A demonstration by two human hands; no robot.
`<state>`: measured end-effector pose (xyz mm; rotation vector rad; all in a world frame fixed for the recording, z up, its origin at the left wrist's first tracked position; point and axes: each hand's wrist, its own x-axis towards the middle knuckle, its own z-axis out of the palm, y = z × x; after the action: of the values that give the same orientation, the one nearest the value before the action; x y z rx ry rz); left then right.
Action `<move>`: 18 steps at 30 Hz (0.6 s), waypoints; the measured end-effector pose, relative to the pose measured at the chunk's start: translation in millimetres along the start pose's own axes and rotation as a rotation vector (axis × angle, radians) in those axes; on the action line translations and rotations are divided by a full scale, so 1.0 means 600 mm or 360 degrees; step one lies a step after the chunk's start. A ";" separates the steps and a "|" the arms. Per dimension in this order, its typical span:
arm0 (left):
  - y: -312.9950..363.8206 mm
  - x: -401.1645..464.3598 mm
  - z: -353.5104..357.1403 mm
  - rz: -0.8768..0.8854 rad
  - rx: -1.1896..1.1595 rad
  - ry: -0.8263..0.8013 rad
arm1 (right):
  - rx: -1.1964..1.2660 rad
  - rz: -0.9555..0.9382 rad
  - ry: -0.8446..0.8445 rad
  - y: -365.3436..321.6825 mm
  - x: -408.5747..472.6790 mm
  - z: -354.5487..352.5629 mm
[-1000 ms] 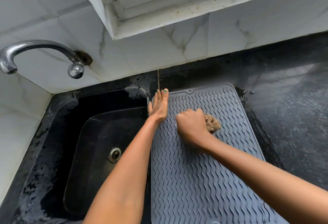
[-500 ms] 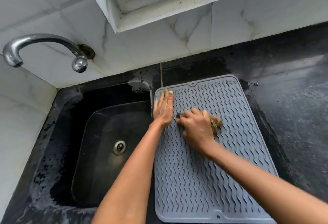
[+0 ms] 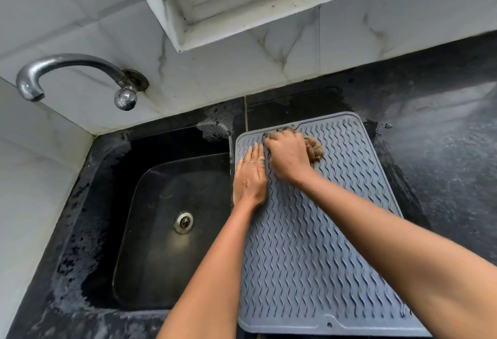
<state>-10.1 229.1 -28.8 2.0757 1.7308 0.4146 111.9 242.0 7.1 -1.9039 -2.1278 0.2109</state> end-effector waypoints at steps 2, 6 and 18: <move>0.000 0.006 0.004 0.0011 0.0048 0.0009 | 0.0032 -0.0059 0.0110 -0.008 -0.060 0.010; -0.002 0.004 0.005 0.0032 0.0096 -0.0002 | 0.0088 -0.0329 0.0221 -0.026 -0.188 0.003; -0.033 -0.077 -0.003 0.0030 0.0210 0.0039 | -0.0006 -0.0214 -0.0193 -0.012 -0.032 -0.022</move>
<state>-36.5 186.9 -35.4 2.1888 1.7981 0.3412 110.5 221.1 19.4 -1.7829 -2.3263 0.3015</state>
